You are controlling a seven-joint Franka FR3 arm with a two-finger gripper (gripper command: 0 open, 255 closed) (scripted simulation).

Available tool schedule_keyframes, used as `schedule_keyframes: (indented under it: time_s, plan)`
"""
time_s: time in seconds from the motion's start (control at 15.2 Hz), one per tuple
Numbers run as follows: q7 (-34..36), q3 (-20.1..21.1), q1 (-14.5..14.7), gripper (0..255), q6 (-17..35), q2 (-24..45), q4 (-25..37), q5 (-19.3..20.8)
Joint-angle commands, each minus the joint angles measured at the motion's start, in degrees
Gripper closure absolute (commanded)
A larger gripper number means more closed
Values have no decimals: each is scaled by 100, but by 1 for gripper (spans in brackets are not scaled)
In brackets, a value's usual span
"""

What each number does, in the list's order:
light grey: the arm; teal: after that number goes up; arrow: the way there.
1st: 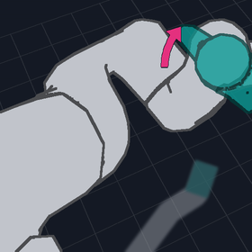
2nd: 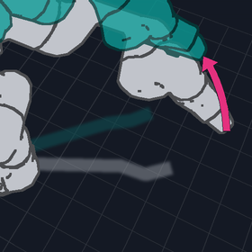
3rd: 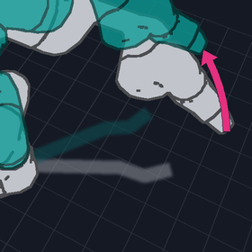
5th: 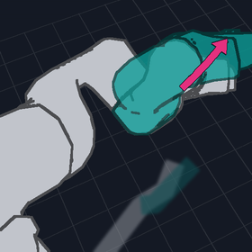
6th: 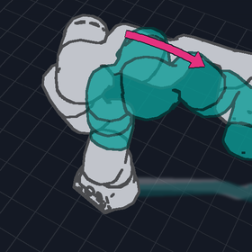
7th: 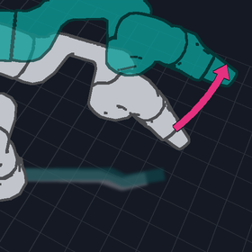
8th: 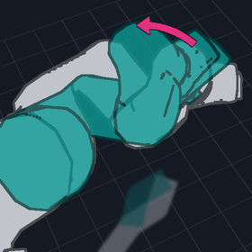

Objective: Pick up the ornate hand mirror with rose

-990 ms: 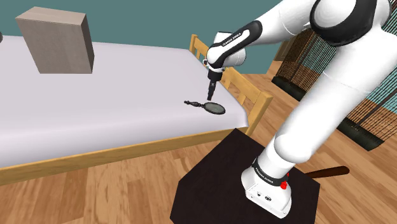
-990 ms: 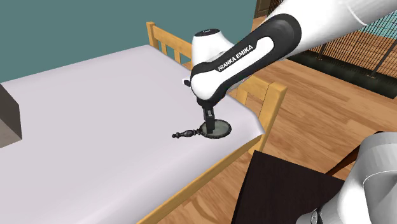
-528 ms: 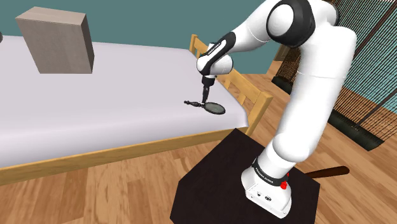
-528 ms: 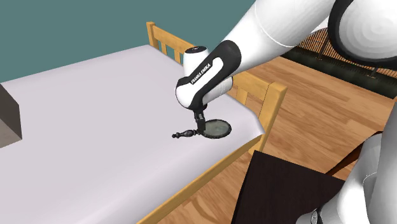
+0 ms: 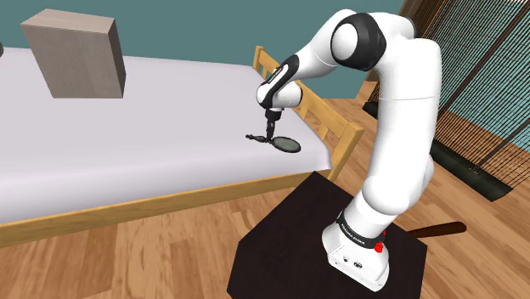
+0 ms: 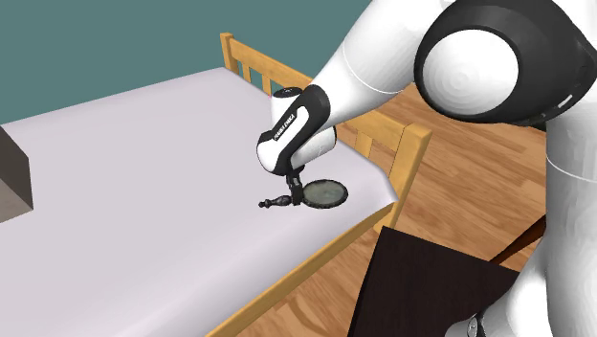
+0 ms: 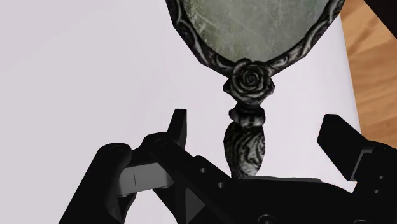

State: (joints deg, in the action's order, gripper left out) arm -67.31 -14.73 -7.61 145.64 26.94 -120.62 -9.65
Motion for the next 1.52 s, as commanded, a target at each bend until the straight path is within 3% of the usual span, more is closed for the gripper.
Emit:
schedule_keyframes:
  time_s: [0.0,0.2,0.26,0.86,1.45]
  plan:
    - [-28,41,-25,0,110,130,22,-50]
    - [-53,73,-49,0,196,236,39,-89]
    - [-56,72,-51,255,199,233,34,-89]
    - [-53,73,-49,255,196,236,40,-89]
    - [94,-100,81,255,-319,-347,-17,141]
